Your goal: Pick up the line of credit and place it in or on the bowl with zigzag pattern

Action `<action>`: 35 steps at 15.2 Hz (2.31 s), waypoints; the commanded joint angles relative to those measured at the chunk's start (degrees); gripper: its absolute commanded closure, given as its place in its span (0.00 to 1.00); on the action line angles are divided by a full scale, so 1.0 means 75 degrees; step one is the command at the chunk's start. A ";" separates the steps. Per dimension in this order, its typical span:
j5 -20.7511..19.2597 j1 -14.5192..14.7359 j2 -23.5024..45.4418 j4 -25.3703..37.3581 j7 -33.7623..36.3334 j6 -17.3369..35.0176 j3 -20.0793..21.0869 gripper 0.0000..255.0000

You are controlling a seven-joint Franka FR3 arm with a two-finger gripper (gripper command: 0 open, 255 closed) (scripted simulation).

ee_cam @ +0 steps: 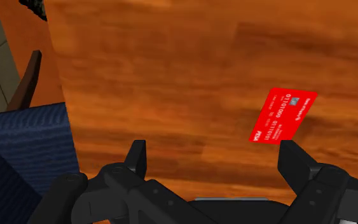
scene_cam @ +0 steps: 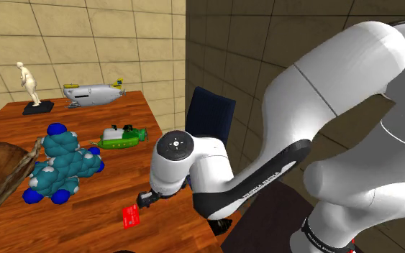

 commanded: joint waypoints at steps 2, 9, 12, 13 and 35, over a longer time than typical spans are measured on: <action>0.1315 -0.2103 -0.1398 0.0662 -0.0388 0.0500 0.2241 0.00; 0.2343 -0.3873 -0.3899 0.2769 -0.0012 0.0656 0.3856 0.00; 0.2446 -0.4149 -0.4322 0.3175 0.0072 0.0669 0.4035 0.00; 0.2476 -0.4249 -0.4399 0.3222 0.0051 0.0724 0.4105 0.00; 0.2610 -0.4798 -0.4801 0.3468 -0.0078 0.1032 0.4452 1.00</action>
